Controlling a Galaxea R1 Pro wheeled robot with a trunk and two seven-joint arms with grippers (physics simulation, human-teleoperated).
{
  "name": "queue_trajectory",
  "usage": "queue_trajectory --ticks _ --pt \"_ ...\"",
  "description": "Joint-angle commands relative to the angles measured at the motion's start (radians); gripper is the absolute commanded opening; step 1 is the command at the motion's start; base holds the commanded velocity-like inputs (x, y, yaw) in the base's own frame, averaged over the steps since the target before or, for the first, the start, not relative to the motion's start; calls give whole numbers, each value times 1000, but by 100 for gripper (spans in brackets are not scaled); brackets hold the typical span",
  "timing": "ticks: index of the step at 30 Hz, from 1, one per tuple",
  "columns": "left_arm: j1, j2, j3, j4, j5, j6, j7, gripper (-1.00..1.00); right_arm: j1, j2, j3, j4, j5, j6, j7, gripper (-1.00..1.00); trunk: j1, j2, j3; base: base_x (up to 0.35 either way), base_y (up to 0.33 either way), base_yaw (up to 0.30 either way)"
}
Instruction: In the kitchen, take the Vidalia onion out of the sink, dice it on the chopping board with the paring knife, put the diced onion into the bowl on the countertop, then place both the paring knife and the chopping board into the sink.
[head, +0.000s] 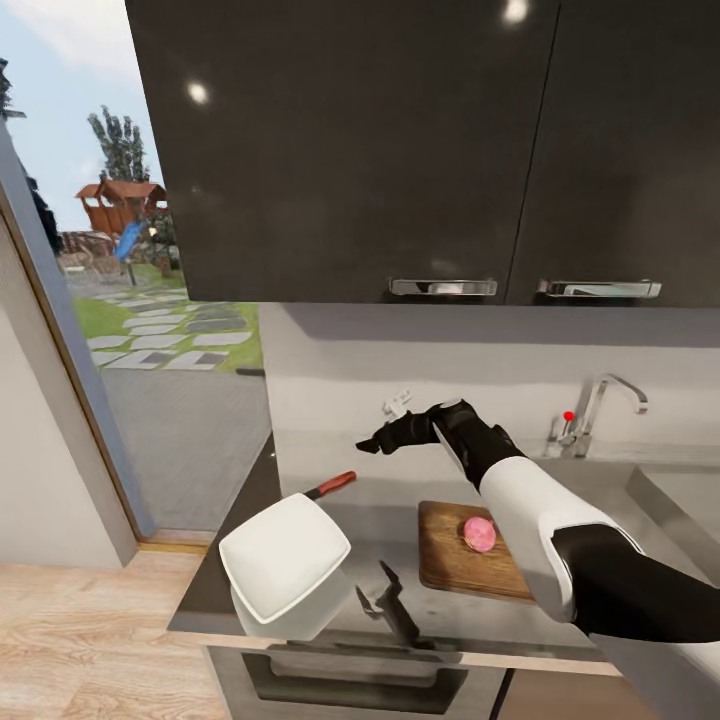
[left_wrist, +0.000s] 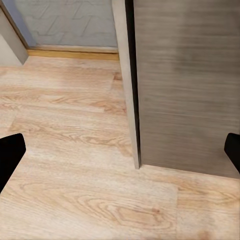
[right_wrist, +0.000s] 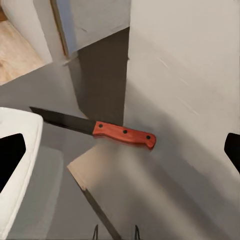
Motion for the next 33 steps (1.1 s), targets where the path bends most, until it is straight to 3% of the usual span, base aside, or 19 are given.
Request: queue_trajectory --ticks 1,2,6,9,10,14,18,22,33 --pt "0 2 -6 -1 6 -2 7 100 0 -1 0 -2 15 -2 12 100 0 -1 0 0 0 0" --pt "0 2 -6 0 6 -2 7 100 1 -3 -1 -2 89 -48 73 100 0 -1 0 0 0 0" --pt "0 2 -6 -1 6 -2 7 100 1 -5 -4 -7 205 -90 169 100 0 -1 0 0 0 0" --pt "0 2 -6 -2 6 -2 7 100 1 -18 -7 -13 248 -109 226 100 0 -1 0 0 0 0" --pt "0 2 -6 -1 6 -2 7 100 0 -37 -10 -21 265 -126 272 100 0 -1 0 0 0 0" --pt "0 2 -6 0 6 -2 7 100 0 -66 -11 -67 274 -140 357 100 0 -1 0 0 0 0" --pt "0 2 -6 0 6 -2 7 100 0 -74 -10 -88 279 -162 428 100 0 -1 0 0 0 0" --pt "0 2 -6 1 6 -1 7 100 0 -75 -5 -94 287 -215 474 100 0 -1 0 0 0 0" --pt "0 2 -6 0 6 -1 7 100 0 -66 0 -90 332 -274 556 100 0 -1 0 1 0 0"
